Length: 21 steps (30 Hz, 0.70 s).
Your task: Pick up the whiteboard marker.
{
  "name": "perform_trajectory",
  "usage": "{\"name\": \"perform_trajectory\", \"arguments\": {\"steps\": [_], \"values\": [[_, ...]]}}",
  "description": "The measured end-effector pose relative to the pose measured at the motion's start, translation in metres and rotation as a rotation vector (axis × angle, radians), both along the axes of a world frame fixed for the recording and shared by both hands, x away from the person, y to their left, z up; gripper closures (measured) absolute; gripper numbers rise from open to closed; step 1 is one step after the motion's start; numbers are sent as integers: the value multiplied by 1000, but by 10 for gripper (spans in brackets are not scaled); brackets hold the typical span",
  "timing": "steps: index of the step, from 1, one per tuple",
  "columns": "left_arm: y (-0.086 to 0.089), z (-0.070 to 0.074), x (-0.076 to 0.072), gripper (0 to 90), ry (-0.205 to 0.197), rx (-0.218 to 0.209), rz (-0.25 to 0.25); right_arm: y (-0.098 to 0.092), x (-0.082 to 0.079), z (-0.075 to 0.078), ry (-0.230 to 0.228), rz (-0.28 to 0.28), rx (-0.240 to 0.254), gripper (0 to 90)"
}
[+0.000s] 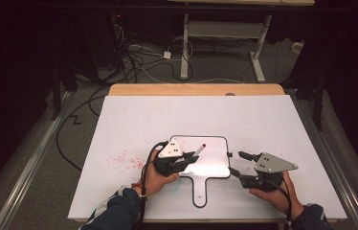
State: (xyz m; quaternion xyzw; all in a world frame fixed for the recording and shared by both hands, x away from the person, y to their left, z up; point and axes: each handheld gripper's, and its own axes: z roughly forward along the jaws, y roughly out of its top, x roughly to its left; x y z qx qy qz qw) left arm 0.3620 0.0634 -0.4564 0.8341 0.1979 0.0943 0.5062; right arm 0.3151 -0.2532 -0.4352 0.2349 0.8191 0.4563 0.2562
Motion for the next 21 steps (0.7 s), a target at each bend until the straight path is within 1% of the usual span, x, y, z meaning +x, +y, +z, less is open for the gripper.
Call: {"name": "perform_trajectory", "arguments": {"steps": [4,6,7,9,10,11,12,13,14,16,17,19,20,21], "values": [[4,1,-1,784,-16,6,9,3,6,3,6,4,40,363],[6,1,-2,784,-21,7,11,4,8,3,20,15,65,349],[7,2,-2,784,-25,2,13,5,9,4,24,12,69,341],[8,2,-2,784,-26,-5,13,6,11,5,33,24,82,334],[8,3,-3,784,-30,-4,13,6,11,5,33,24,82,334],[9,3,-4,784,-34,-2,14,9,13,7,32,36,85,333],[9,4,-4,784,-34,-9,14,9,13,7,32,36,85,333],[9,4,-5,784,-32,-15,14,13,15,9,34,55,96,334],[9,4,-5,784,-35,-15,13,13,15,9,34,55,96,334],[9,5,-6,784,-35,-27,9,21,17,12,22,78,89,355],[7,5,-8,783,-43,-25,4,24,18,13,21,85,94,369],[7,6,-9,784,-45,-26,-1,27,19,15,21,99,105,372],[6,6,-10,784,-48,-25,-4,29,21,16,27,103,119,375],[5,6,-10,783,-50,-22,-6,30,22,17,32,105,119,377]]}}
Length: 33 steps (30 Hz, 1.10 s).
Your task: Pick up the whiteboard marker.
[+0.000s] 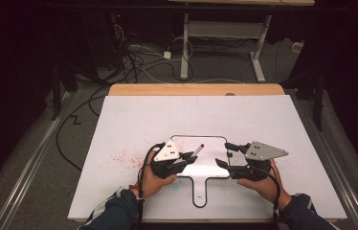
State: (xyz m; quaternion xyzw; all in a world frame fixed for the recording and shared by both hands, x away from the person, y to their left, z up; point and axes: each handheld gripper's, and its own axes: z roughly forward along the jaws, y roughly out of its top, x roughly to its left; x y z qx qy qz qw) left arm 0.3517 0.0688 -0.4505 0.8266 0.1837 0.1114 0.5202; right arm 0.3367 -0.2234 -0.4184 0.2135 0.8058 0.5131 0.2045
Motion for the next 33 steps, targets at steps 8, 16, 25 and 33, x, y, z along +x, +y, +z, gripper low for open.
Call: {"name": "perform_trajectory", "arguments": {"steps": [8,16,25,33], "values": [[-2,2,-6,783,-15,-7,-13,11,1,1,4,38,15,394],[-3,5,-13,783,-30,-35,-31,25,8,0,61,93,64,435],[2,7,-19,783,-32,-94,-47,44,14,4,102,220,149,624],[1,7,-21,772,-43,-80,-34,53,11,8,81,269,152,815]]}}
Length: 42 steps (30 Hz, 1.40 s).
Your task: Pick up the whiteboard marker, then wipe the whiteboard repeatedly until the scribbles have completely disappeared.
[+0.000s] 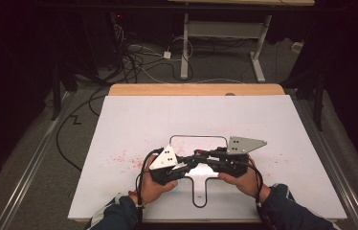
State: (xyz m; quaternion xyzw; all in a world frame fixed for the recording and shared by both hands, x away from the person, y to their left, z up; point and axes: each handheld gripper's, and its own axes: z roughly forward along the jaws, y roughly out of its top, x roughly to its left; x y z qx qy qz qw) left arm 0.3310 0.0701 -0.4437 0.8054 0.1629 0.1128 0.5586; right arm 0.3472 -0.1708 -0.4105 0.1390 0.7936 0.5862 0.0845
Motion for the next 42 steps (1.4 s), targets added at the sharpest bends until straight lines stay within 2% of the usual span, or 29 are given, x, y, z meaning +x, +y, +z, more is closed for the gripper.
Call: {"name": "perform_trajectory", "arguments": {"steps": [2,5,6,7,9,10,11,12,15,17,19,21,26,28,31,34,37,39,40,42], "values": [[1,-1,1,768,4,3,12,2,0,0,-6,-2,-7,816],[3,-1,2,656,5,-3,15,4,2,0,2,2,-7,818],[6,-1,2,602,1,30,53,5,4,0,-1,-4,-12,818],[6,-1,2,560,1,30,53,5,4,0,-1,-4,-12,818],[9,-1,1,456,-20,91,111,6,5,1,-8,-20,-21,818],[10,-1,-1,367,-26,109,140,6,5,1,-16,-27,-31,819],[10,-1,-1,313,-26,109,140,6,5,1,-16,-27,-31,819],[14,0,-2,276,-28,122,160,4,5,2,-16,-40,-41,818],[28,0,-9,246,-28,142,203,3,7,2,-18,-55,-48,819],[41,0,-14,204,-49,168,259,2,8,2,-19,-70,-58,819],[55,-2,-18,185,-41,184,313,3,9,2,-19,-69,-63,819],[68,-5,-24,180,-67,215,363,4,11,2,-21,-79,-81,819],[99,-14,-38,183,8,212,438,14,17,2,-36,-50,-107,819],[109,-17,-45,186,20,218,464,23,20,0,-24,-38,-134,819],[121,-20,-54,187,23,237,488,29,21,-3,-17,-27,-144,819],[130,-20,-55,187,51,199,506,38,19,-6,-25,-19,-175,819],[131,-22,-54,192,60,199,506,45,18,-11,-28,-18,-197,819],[128,-24,-53,192,67,206,500,51,15,-13,-44,-11,-224,819],[126,-24,-52,192,63,214,495,55,14,-14,-74,-16,-239,820],[122,-24,-51,192,57,230,480,57,15,-14,-88,-29,-246,820]]}}
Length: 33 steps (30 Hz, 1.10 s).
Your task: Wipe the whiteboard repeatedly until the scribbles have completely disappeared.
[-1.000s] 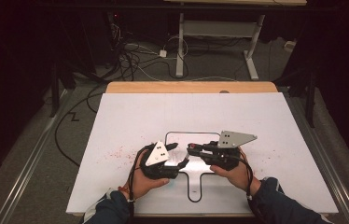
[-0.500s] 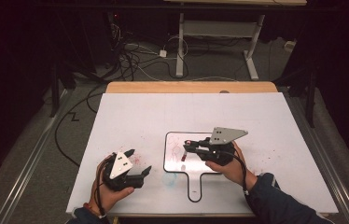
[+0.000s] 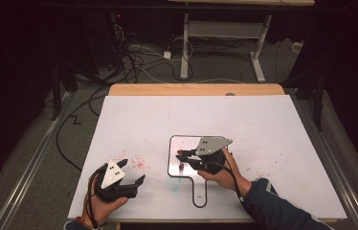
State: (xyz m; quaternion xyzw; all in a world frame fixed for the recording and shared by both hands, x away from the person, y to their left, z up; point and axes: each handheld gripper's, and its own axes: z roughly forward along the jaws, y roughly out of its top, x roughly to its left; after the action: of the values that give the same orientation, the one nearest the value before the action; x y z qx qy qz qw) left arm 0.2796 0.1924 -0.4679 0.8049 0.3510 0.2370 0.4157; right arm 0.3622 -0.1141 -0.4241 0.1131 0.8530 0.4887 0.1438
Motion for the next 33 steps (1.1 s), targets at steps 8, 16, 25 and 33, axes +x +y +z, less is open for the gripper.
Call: {"name": "perform_trajectory", "arguments": {"steps": [8,16,25,33], "values": [[-11,-2,3,193,4,35,-31,8,27,-1,-22,-107,8,821],[-12,-3,4,198,8,27,-43,24,55,-2,-84,-178,-26,821],[-11,-3,3,197,10,27,-54,23,71,-1,-66,-225,-30,820],[-12,-2,2,197,11,23,-59,17,52,2,-23,-186,-32,820]]}}
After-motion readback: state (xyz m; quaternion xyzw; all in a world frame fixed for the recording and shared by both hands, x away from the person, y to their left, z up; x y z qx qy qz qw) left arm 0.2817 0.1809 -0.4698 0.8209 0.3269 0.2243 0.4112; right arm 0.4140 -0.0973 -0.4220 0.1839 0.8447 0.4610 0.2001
